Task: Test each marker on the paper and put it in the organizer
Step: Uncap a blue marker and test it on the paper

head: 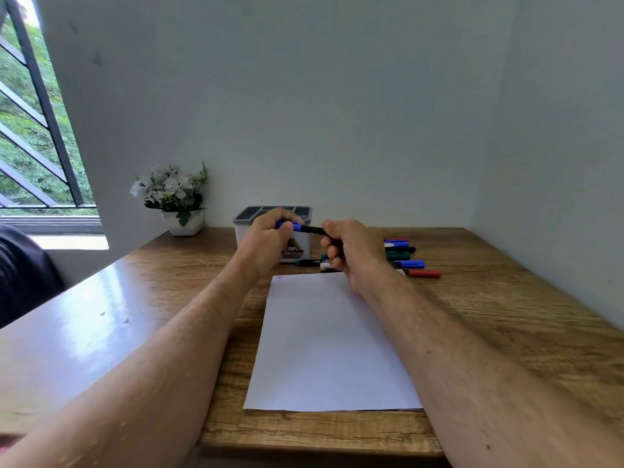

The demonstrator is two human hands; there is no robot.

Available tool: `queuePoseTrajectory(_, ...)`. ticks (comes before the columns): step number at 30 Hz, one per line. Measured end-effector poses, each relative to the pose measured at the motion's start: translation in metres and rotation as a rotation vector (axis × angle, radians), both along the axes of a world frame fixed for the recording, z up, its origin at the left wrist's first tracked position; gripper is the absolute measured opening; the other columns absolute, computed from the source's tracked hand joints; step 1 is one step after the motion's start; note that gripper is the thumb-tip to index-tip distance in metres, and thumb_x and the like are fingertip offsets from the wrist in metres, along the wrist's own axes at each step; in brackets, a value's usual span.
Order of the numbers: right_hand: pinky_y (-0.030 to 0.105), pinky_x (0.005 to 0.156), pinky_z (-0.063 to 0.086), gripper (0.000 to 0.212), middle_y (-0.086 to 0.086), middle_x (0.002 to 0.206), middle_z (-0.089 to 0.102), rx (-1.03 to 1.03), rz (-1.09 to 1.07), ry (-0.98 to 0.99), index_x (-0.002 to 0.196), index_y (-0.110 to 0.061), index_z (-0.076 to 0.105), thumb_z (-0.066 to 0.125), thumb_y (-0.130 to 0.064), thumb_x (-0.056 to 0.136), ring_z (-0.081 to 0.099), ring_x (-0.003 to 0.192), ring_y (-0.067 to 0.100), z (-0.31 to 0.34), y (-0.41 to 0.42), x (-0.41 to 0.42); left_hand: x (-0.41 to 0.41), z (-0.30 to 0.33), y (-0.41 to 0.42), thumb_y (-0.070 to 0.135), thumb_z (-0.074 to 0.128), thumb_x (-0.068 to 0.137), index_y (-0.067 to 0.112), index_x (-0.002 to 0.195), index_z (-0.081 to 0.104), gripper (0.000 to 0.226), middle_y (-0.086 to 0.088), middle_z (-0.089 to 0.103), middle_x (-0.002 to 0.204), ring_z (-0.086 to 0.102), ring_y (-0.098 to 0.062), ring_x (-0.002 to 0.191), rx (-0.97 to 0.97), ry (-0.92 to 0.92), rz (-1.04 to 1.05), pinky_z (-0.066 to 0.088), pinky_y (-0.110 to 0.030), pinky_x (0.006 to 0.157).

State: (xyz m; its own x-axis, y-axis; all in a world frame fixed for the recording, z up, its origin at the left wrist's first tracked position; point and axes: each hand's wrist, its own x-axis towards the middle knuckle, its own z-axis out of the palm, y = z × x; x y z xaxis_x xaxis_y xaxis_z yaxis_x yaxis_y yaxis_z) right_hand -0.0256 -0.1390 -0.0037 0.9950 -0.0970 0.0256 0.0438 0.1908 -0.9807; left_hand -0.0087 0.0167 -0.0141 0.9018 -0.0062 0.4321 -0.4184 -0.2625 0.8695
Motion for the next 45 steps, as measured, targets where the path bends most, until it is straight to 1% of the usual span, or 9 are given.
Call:
queuePoseTrajectory(4,0.021,0.039,0.037,0.007,0.004,0.073,0.071,-0.013,-0.001,-0.078,0.092,-0.011,0.071,0.067,-0.016,0.09,0.05,0.047,0.01,0.0,0.006,0.001,0.0,0.004,-0.011,0.01,0.053,0.099,0.014,0.123,0.045,0.025,-0.007,0.058,0.083,0.055,-0.01,0.053,-0.367,-0.008,0.052,0.05,-0.026,0.048)
queuePoseTrajectory(10,0.021,0.04,0.04,0.003,0.005,0.078,0.074,-0.039,-0.003,-0.099,0.09,-0.016,0.069,0.07,-0.019,0.089,0.054,0.048,0.014,-0.006,0.008,0.008,0.004,0.008,-0.015,0.007,0.062,0.094,0.005,0.127,0.048,0.036,-0.01,0.07,0.093,0.071,-0.017,0.075,-0.638,0.071,0.008,0.061,-0.027,0.065)
queuePoseTrajectory(15,0.03,0.052,0.055,0.003,0.005,0.073,0.07,-0.093,-0.075,-0.125,0.093,-0.017,0.071,0.069,-0.017,0.09,0.06,0.055,0.015,-0.007,0.007,0.01,0.003,0.018,-0.01,0.006,0.07,0.089,0.015,0.119,0.048,0.038,-0.016,0.073,0.093,0.073,-0.021,0.076,-0.573,-0.087,0.094,0.061,-0.03,0.07)
queuePoseTrajectory(21,0.024,0.055,0.056,0.025,0.003,0.106,0.069,-0.12,-0.184,-0.186,0.115,-0.017,0.067,0.066,-0.012,0.091,0.068,0.082,0.016,-0.012,0.004,0.017,0.009,0.053,-0.015,0.012,0.07,0.089,0.029,0.111,0.051,0.033,-0.003,0.074,0.084,0.073,-0.017,0.073,-0.36,-0.335,0.354,0.061,-0.028,0.068)
queuePoseTrajectory(28,0.041,0.078,0.062,0.019,-0.006,0.099,0.065,-0.243,-0.228,-0.233,0.109,-0.02,0.069,0.064,-0.013,0.091,0.065,0.094,0.015,-0.013,0.01,0.02,0.029,0.04,-0.028,0.019,0.068,0.09,0.041,0.11,0.054,0.033,0.006,0.072,0.084,0.069,-0.008,0.08,-0.291,-0.484,0.514,0.06,-0.038,0.078)
queuePoseTrajectory(35,0.039,0.077,0.062,0.013,-0.003,0.107,0.066,-0.332,-0.234,-0.274,0.1,-0.027,0.065,0.065,-0.016,0.092,0.064,0.097,0.014,-0.015,0.015,0.021,0.032,0.022,-0.03,0.022,0.066,0.092,0.034,0.124,0.059,0.035,0.009,0.073,0.091,0.068,0.0,0.08,-0.05,-0.372,0.534,0.052,-0.015,0.064)
queuePoseTrajectory(37,0.039,0.077,0.062,0.014,-0.003,0.107,0.065,-0.356,-0.24,-0.281,0.098,-0.028,0.064,0.065,-0.015,0.092,0.064,0.097,0.014,-0.015,0.015,0.021,0.035,0.018,-0.029,0.023,0.065,0.093,0.035,0.124,0.058,0.034,0.007,0.074,0.093,0.068,-0.004,0.077,0.031,-0.332,0.578,0.052,-0.02,0.061)
queuePoseTrajectory(41,0.041,0.073,0.063,0.016,-0.004,0.101,0.065,-0.379,-0.237,-0.27,0.094,-0.028,0.062,0.065,-0.013,0.091,0.067,0.092,0.018,-0.016,0.013,0.02,0.043,0.017,-0.029,0.028,0.061,0.093,0.037,0.123,0.054,0.032,0.009,0.075,0.091,0.07,-0.013,0.084,0.174,-0.252,0.642,0.057,-0.042,0.08)
queuePoseTrajectory(45,0.042,0.073,0.063,0.016,-0.007,0.095,0.064,-0.381,-0.217,-0.234,0.094,-0.026,0.065,0.065,-0.011,0.089,0.068,0.091,0.018,-0.016,0.013,0.02,0.049,0.019,-0.032,0.031,0.064,0.093,0.03,0.117,0.056,0.025,0.006,0.076,0.092,0.071,-0.011,0.083,0.183,-0.217,0.648,0.058,-0.041,0.077)
